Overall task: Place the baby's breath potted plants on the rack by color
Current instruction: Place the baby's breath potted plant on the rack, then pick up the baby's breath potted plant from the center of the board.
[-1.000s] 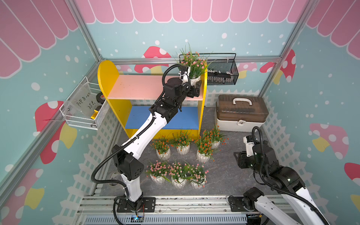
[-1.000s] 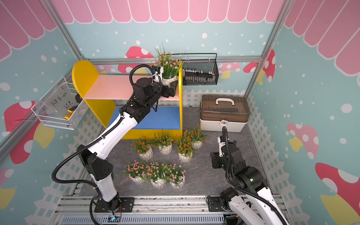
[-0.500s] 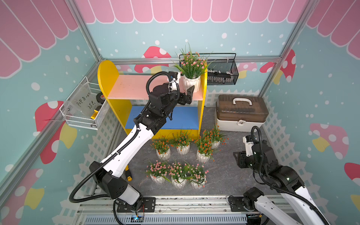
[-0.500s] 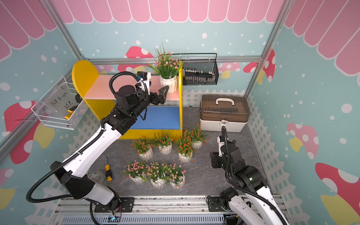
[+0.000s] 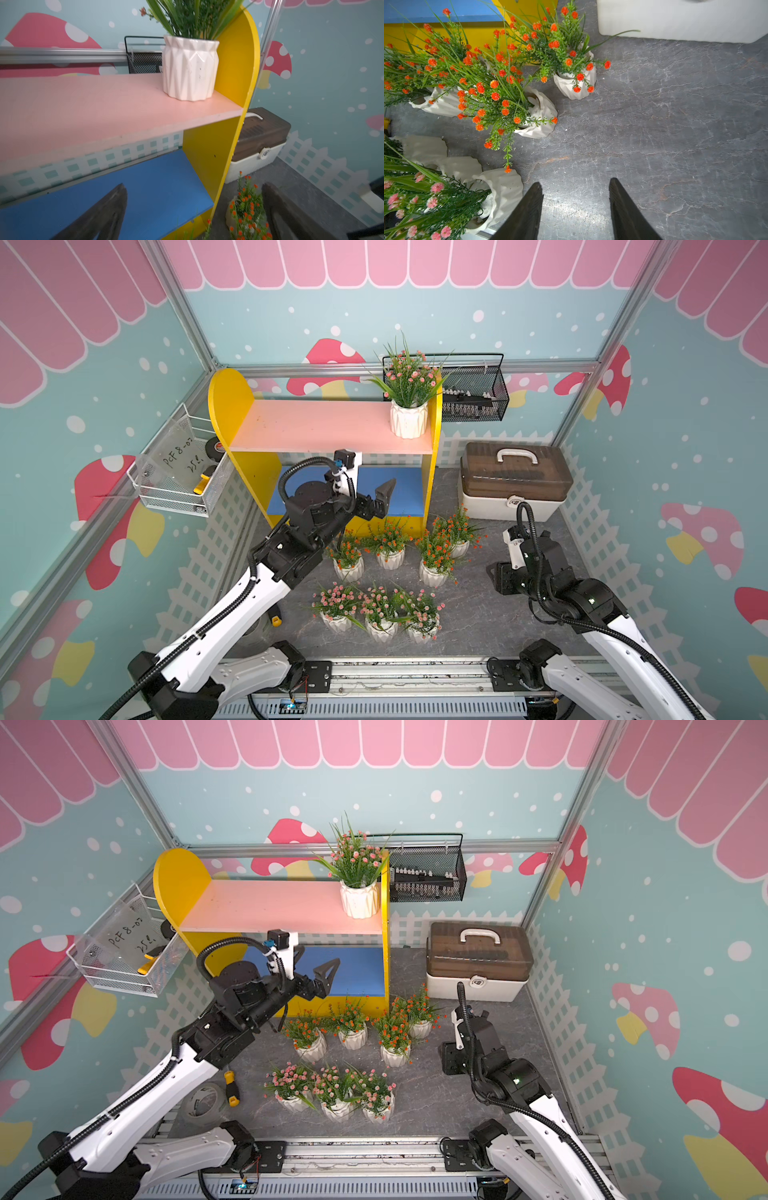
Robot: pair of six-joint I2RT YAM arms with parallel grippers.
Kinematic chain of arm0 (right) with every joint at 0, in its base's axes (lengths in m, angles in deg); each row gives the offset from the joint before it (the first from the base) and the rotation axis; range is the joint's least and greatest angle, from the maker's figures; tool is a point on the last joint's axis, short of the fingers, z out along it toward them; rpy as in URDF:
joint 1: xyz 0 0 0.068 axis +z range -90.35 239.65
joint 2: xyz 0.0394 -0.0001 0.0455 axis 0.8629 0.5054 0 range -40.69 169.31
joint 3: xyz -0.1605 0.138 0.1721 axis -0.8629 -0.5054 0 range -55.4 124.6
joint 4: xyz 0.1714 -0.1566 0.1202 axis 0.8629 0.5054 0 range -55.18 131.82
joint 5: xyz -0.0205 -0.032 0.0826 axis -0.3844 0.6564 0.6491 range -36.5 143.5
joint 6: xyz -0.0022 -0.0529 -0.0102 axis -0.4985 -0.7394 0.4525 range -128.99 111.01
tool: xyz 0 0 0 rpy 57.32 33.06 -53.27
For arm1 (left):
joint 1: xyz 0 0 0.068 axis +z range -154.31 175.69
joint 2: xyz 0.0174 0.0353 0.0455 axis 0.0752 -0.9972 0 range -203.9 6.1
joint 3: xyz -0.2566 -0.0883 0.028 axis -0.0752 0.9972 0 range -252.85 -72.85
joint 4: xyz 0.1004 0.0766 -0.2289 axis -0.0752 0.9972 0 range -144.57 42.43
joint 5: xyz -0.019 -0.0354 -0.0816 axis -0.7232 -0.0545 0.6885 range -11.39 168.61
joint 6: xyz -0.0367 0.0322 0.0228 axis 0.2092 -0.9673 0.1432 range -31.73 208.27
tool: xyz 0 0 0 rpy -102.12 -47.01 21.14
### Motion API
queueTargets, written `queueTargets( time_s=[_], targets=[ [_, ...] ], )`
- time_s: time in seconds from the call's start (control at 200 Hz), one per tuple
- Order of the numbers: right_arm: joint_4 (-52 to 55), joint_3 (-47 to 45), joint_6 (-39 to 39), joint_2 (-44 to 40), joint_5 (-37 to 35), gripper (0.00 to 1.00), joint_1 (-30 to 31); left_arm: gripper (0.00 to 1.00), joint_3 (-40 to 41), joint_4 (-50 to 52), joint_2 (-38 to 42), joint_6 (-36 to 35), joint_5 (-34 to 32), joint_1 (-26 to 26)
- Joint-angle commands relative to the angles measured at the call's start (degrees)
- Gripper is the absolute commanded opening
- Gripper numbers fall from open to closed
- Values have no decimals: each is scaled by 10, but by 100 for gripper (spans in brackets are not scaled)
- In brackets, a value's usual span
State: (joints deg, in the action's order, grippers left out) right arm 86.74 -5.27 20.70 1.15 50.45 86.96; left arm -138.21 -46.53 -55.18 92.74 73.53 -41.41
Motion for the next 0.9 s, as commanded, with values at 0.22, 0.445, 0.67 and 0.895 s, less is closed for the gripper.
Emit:
queueTargets(
  time_s=[0.22,0.445,0.67,0.895],
  targets=[
    [-75,-103,50,11,101,49,21,99,144,33,109,53,-60,-99],
    [-111,-153,103,12,80,47,102,99,238,18,159,71,-40,-132],
    [-156,-195,147,10,71,43,144,99,281,10,192,96,-43,-138],
    [-187,-201,175,16,45,38,194,99,286,30,215,101,-48,-138]
  ],
)
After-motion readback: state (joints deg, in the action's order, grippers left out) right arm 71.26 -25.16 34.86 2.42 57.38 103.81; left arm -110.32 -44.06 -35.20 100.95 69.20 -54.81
